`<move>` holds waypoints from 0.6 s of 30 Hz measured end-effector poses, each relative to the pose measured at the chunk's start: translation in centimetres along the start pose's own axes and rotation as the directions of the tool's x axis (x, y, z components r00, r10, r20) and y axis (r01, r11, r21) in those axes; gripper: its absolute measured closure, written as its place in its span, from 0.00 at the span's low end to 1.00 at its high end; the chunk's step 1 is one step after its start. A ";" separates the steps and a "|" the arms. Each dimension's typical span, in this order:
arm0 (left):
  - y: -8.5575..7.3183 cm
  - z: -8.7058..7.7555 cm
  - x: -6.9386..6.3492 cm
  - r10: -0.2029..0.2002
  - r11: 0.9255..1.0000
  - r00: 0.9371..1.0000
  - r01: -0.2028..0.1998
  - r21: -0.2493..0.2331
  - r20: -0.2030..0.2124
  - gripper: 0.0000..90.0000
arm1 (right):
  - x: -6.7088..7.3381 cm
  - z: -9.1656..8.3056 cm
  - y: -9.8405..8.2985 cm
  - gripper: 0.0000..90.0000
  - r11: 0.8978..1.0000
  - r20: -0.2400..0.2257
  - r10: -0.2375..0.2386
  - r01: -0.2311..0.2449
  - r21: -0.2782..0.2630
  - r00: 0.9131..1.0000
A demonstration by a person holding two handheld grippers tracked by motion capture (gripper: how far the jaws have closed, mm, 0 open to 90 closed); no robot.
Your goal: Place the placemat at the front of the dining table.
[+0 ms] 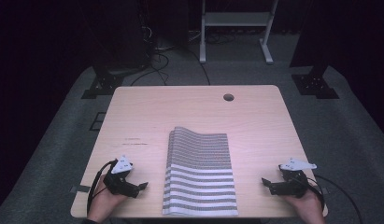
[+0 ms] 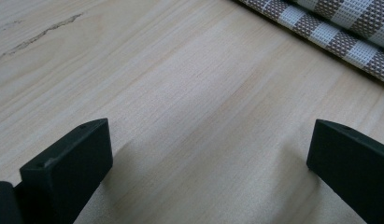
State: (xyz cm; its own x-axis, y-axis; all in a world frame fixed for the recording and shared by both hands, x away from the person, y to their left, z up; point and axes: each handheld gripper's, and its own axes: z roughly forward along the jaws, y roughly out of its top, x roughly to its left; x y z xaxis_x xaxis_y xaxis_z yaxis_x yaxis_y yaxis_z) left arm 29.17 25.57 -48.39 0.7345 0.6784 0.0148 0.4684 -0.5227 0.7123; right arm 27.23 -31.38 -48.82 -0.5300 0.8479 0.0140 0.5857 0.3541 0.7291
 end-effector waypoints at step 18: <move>0.1 0.1 0.1 -0.011 1.000 1.000 0.011 -0.005 -0.003 0.00 | 0.1 -0.1 -0.1 0.10 1.000 0.006 0.005 -0.005 0.001 1.000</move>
State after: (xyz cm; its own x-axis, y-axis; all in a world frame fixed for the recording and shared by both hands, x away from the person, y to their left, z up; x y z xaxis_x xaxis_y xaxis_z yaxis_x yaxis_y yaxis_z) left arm 29.31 25.52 -48.40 0.7278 0.6857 0.0097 0.4735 -0.5127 0.7162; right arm 27.05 -31.38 -48.81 -0.5235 0.8519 0.0132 0.5889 0.3506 0.7282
